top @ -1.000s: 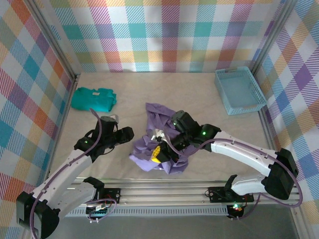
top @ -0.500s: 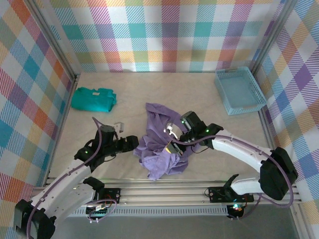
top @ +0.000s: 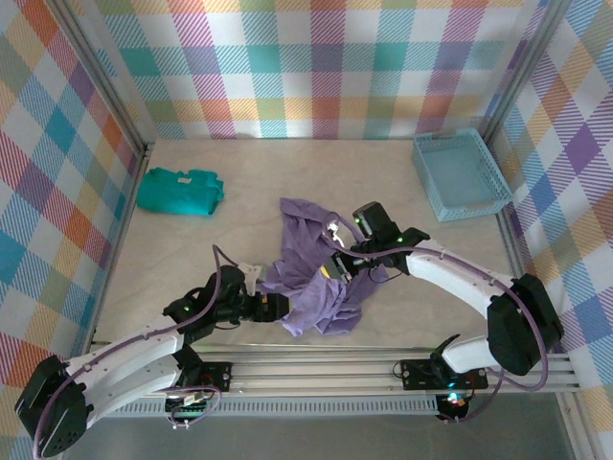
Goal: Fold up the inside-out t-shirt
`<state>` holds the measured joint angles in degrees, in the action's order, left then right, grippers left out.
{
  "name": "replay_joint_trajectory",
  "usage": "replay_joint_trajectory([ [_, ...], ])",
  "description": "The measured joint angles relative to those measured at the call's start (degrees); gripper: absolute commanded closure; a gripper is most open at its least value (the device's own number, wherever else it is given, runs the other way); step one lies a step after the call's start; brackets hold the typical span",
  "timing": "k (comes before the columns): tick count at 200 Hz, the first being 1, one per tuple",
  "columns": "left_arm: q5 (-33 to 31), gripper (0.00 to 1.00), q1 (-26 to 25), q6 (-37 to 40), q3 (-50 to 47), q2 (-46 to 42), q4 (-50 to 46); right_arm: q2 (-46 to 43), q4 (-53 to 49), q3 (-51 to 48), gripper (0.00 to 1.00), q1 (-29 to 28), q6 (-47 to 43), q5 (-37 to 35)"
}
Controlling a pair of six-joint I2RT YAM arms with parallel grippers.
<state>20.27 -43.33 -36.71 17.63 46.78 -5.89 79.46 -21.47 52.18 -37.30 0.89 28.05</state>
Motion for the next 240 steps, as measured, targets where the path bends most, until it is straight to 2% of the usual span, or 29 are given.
replay_joint_trajectory([
  [52,5.6,0.29,-1.7,-6.8,-3.6,1.0,3.0,0.0,0.0,0.0,1.00,0.0,0.3,0.0],
  [97,8.3,0.38,-2.4,-9.1,-3.6,7.7,9.0,0.0,0.0,0.0,1.00,0.0,0.4,-0.1],
  [166,8.8,0.66,-2.8,-8.9,-3.1,8.7,8.9,0.0,0.0,0.0,1.00,0.0,0.4,-0.7],
  [223,6.6,1.00,-3.1,-7.0,1.0,3.5,1.4,-0.1,0.0,0.0,1.00,0.0,1.3,-1.6],
  [240,4.1,1.00,-3.1,-4.7,4.7,1.1,-4.0,-0.8,0.0,0.0,1.00,0.1,2.6,-2.6],
])
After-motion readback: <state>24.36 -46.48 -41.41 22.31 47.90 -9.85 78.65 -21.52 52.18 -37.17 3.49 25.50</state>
